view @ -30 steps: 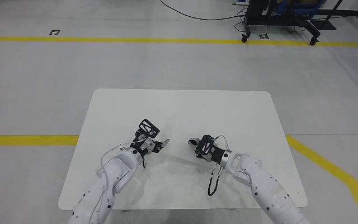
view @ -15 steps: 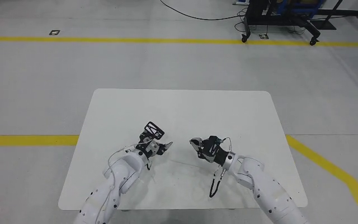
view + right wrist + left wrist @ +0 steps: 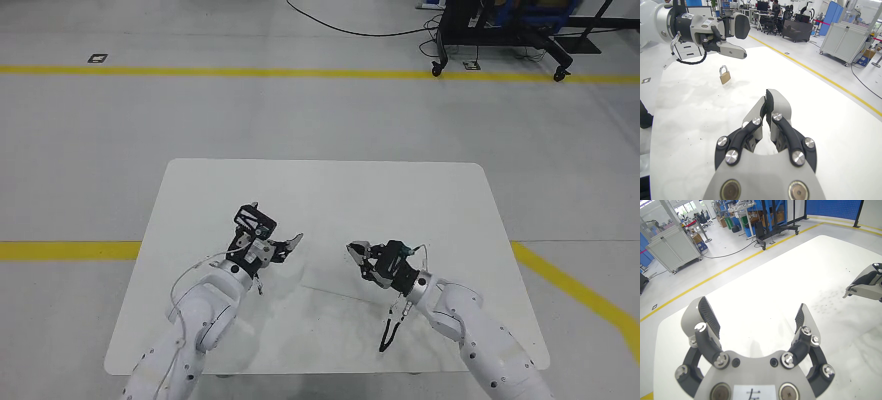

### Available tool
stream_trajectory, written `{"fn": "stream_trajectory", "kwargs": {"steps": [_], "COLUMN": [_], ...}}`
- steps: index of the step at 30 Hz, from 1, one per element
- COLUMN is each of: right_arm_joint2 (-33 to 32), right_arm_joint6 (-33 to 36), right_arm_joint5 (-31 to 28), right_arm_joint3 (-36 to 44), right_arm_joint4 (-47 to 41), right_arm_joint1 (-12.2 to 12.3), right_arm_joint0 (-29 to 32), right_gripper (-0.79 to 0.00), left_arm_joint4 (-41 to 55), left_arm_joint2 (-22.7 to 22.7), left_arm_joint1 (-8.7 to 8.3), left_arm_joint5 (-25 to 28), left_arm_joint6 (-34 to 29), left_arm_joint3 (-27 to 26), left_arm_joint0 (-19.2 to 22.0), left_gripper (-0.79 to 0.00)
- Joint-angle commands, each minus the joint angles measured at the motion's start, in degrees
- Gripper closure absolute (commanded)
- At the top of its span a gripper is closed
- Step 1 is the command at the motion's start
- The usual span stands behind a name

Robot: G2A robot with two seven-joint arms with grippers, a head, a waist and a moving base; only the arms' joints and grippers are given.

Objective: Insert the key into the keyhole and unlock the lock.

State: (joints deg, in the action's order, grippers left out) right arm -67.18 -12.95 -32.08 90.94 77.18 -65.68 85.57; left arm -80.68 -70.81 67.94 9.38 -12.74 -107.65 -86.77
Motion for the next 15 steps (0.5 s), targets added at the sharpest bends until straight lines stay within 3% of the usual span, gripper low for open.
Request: {"fn": "stream_trajectory", "kwargs": {"steps": [1,3,5,8,15], "right_arm_joint2": [-0.09,-0.78,-1.77,-4.05,-4.36], "right_arm_joint6": [-0.90,0.80,3.02,8.56,9.51], "right_arm_joint5": [-2.29,-4.58,-8.37,-13.19,-13.44], "right_arm_joint3": [-0.52,-0.72,-1.05,-2.74,-2.92], "right_arm_joint4": [-7.71,-12.83,-19.15,-30.09,-31.26], "right_arm_joint1": [-0.23,-0.23,-0.09,0.35,0.43], "right_arm_joint0": [-0.21,-0.92,-1.63,-3.04,-3.19], "right_gripper": [0.000,0.000,0.000,0.000,0.000], "left_arm_joint4": [5.99,16.60,35.40,59.77,62.58], "left_arm_joint2": [-1.91,-3.87,-6.58,-10.40,-11.34], "left_arm_joint1": [0.18,0.47,0.86,0.84,0.74], "left_arm_joint5": [-2.62,-3.71,-2.01,2.88,3.69], "left_arm_joint6": [2.53,2.46,1.13,-6.97,-8.48], "left_arm_joint3": [-0.84,-1.67,-2.35,-1.29,-0.88], "left_arm_joint0": [-1.24,-2.72,-3.82,-4.48,-4.40], "left_gripper": [-0.785,-0.785,-0.785,-0.785,-0.785]}}
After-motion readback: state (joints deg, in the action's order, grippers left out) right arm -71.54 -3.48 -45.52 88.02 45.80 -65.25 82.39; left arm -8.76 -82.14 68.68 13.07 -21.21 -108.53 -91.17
